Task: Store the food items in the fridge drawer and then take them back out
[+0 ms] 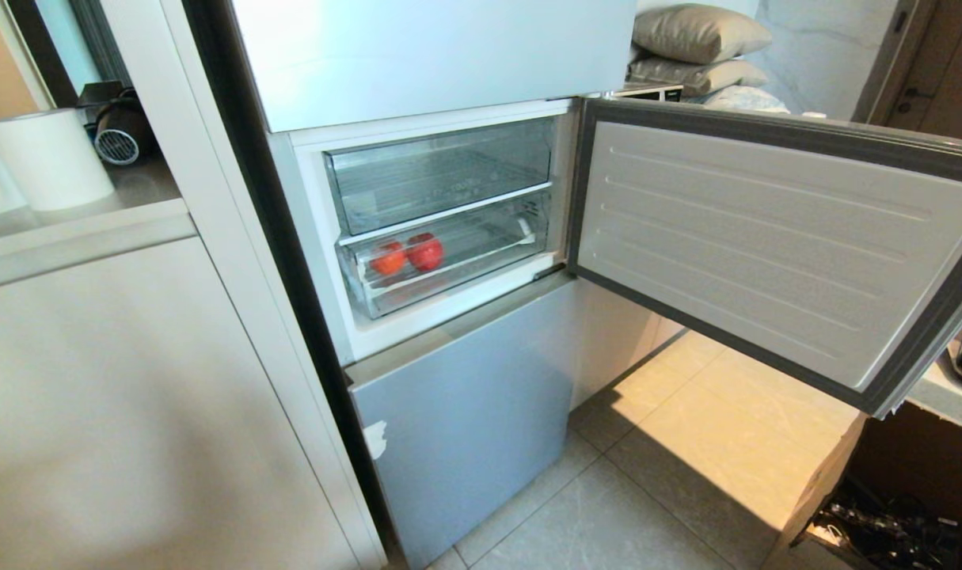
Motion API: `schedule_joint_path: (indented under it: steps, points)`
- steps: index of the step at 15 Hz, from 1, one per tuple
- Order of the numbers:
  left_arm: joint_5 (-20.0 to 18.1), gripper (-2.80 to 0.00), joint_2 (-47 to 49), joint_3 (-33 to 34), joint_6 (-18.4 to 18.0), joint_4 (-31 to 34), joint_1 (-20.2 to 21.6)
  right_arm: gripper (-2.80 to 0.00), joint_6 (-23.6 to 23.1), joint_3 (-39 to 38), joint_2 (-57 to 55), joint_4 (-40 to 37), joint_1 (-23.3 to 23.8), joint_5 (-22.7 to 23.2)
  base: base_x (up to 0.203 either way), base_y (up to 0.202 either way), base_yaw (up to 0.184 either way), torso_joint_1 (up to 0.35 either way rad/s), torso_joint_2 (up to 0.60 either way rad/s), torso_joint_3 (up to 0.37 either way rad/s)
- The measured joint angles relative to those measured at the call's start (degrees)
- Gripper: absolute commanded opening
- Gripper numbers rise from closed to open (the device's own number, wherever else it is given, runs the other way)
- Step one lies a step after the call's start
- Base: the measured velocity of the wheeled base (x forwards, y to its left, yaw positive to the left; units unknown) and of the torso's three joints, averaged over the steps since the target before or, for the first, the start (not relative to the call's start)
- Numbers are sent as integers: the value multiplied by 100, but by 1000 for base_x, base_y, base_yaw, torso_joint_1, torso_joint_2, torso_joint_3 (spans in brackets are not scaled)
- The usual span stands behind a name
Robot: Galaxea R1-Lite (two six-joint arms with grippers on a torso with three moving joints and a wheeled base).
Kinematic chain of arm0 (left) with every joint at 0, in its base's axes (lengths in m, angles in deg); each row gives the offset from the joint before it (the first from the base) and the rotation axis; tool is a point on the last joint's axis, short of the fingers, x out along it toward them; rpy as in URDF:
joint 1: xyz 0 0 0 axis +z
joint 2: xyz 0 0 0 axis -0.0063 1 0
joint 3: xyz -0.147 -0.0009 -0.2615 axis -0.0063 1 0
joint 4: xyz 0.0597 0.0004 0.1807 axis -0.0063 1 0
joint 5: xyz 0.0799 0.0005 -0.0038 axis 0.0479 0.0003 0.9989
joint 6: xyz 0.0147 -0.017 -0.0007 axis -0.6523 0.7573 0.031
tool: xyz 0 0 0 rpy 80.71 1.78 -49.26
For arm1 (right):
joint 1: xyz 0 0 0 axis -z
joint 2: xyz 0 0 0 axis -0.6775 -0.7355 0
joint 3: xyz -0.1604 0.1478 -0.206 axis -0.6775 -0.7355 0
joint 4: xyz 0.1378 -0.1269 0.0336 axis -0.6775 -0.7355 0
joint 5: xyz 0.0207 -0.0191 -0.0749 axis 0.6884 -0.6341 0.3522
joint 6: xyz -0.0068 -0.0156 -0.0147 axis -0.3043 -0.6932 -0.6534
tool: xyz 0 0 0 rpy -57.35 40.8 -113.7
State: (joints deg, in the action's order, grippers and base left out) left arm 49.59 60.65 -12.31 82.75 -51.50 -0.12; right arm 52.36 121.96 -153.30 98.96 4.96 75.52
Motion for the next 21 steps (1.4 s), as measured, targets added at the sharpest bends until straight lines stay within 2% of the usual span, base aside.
schedule_joint_path:
  steps: [3, 6, 9, 11, 14, 16, 18, 21]
  points:
    - [0, -280, 0, 0, 0, 0, 0, -280, 376, 143, -249, 1, -6, 999, 0, 0, 0, 0, 0, 0]
    - [0, -280, 0, 0, 0, 0, 0, -280, 538, 78, -196, -4, -11, 1784, 0, 0, 0, 0, 0, 0]
    - [0, -280, 0, 0, -2, 0, 0, -280, 587, -414, 287, -3, 7, 2384, 0, 0, 0, 0, 0, 0]
    - [0, -280, 0, 0, 0, 0, 0, -280, 586, -840, 786, 2, 31, 2579, 0, 0, 0, 0, 0, 0]
    - [0, -280, 0, 0, 0, 0, 0, -280, 580, -1316, 1693, 130, 316, 2551, 0, 0, 0, 0, 0, 0]
    - [0, -280, 0, 0, 0, 0, 0, -280, 567, -1372, 1989, 474, 611, 2103, 0, 0, 0, 0, 0, 0]
    - [0, -280, 0, 0, -2, 0, 0, -280, 581, -1279, 1837, 819, 686, 1461, 0, 0, 0, 0, 0, 0]
    - [0, -280, 0, 0, 2, 0, 0, -280, 838, -823, 1204, 1028, 609, 1121, 0, 0, 0, 0, 0, 0]
